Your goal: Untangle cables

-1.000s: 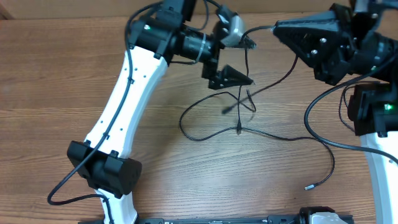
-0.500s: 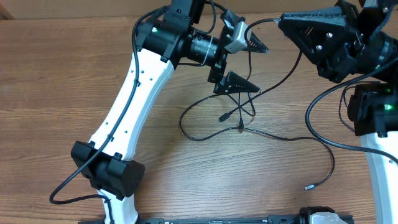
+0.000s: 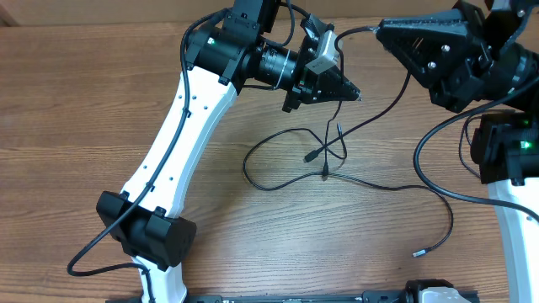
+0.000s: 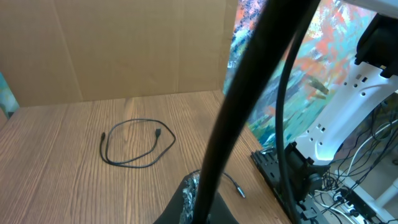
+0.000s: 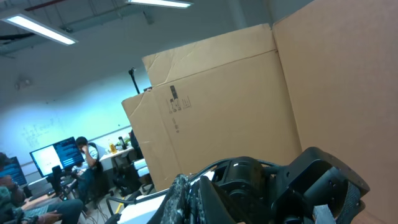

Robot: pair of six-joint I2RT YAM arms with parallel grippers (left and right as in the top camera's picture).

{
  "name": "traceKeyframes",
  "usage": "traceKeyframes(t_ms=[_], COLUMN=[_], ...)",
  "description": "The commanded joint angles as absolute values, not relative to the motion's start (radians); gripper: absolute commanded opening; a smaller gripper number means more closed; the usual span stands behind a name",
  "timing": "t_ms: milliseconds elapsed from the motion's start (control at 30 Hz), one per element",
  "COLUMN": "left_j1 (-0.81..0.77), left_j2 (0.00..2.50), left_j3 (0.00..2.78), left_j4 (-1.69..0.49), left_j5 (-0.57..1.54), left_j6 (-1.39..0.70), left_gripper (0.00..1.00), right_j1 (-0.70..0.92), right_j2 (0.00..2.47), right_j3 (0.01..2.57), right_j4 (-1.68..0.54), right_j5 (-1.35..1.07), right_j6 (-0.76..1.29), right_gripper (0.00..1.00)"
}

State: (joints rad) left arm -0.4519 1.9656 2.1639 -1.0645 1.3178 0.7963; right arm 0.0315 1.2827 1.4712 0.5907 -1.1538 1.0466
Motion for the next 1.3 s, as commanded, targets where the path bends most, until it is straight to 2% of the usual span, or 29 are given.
traceKeyframes(t_ms=[0,100,167,367,533,567,600,733,867,933,1267], left_j1=[-0.429,-0.404,-0.385,-0.287,-0.208,-0.195,-0.170,-0.142,-0.146,-0.151,-0.158], left_j2=[1.975,1.975,1.975,1.973,1.953,1.946,1.928,1.884,1.832,1.797,1.644], left_j3=[2.160,2.160,2.160,2.161,2.165,2.167,2.178,2.209,2.239,2.243,2.243], left_j4=[-1.065,-1.068,-1.069,-1.069,-1.066,-1.064,-1.064,-1.056,-1.025,-1.008,-0.838], left_j5=[1.350,1.349,1.349,1.351,1.359,1.359,1.358,1.330,1.208,1.194,1.196], left_j6=[0.830,0.802,0.754,0.575,0.545,0.537,0.516,0.449,0.334,0.336,0.337], left_gripper=[0.04,0.04,0.04,0.04,0.04,0.04,0.04,0.04,0.04,0.04,0.04], right_j1=[0.026,0.026,0.026,0.025,0.026,0.026,0.026,0.026,0.026,0.026,0.027], right_j2=[1.270,1.270,1.272,1.285,1.308,1.315,1.330,1.377,1.436,1.467,1.530], right_j3=[1.486,1.486,1.486,1.486,1.486,1.486,1.486,1.486,1.486,1.486,1.486], right_j4=[0.593,0.566,0.527,0.284,0.039,-0.002,-0.087,-0.263,-0.357,-0.381,-0.374], right_j5=[-1.166,-1.192,-1.201,-1.233,-1.232,-1.233,-1.232,-1.222,-1.222,-1.232,-1.451], right_j6=[1.055,1.042,1.039,0.890,0.713,0.676,0.604,0.459,0.428,0.418,0.128], right_gripper=[0.04,0.06,0.15,0.16,0.16,0.18,0.28,0.48,0.65,0.70,0.75])
